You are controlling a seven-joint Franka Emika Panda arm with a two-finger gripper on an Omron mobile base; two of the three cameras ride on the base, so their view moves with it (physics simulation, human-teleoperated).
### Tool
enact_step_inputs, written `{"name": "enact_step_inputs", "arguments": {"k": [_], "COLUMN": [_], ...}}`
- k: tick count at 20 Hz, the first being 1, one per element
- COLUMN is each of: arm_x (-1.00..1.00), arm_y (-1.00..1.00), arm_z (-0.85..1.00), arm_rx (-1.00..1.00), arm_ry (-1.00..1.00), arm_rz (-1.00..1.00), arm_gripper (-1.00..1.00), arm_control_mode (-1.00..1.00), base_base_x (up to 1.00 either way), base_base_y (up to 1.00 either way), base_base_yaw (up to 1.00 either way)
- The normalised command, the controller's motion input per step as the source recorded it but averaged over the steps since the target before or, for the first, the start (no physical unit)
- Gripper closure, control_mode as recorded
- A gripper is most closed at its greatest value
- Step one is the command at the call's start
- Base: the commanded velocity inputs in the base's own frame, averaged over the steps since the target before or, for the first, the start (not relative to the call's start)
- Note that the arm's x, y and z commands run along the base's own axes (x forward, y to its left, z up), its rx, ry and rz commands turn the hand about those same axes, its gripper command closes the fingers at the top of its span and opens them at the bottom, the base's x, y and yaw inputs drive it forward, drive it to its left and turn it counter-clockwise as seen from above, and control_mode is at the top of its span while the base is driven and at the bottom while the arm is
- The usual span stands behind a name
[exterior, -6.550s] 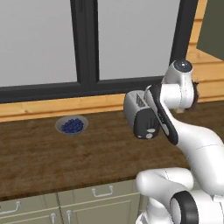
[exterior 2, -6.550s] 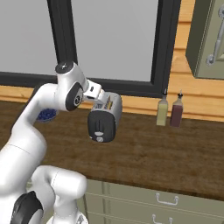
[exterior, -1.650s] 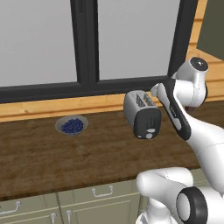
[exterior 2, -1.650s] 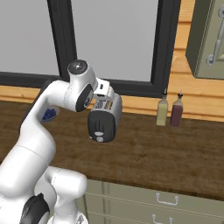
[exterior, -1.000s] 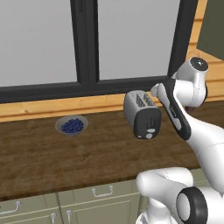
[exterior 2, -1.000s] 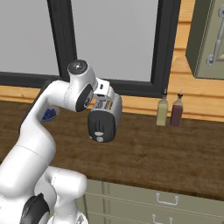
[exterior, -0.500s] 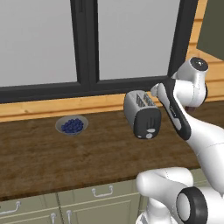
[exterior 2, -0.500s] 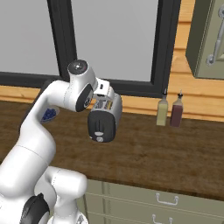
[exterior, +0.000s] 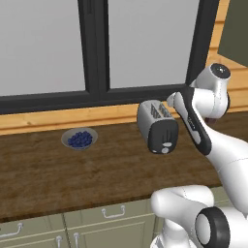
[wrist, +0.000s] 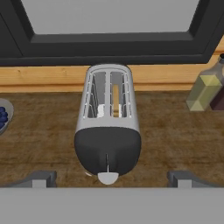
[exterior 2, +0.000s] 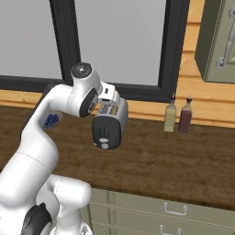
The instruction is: Start the toaster. Once the lever pops up, take the bread to the plate on the dining counter.
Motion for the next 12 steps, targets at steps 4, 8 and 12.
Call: {"name": "enact_step_inputs", "arguments": {"k": [4,8,12], "arm_x": [0.00,0.00,0.00], "arm_y": [0.00,0.00,0.00], "arm_z": [0.00,0.00,0.00], "arm_rx": [0.00,0.00,0.00], "arm_ry": [0.00,0.00,0.00], "arm_rz": [0.00,0.00,0.00], "arm_gripper": [-1.00,-1.00,-1.00], "arm_control_mode": [-1.00,-1.00,-1.00], "base_base_x": [0.00,0.00,0.00], "base_base_y": [0.00,0.00,0.00], "base_base_yaw": [0.00,0.00,0.00]}}
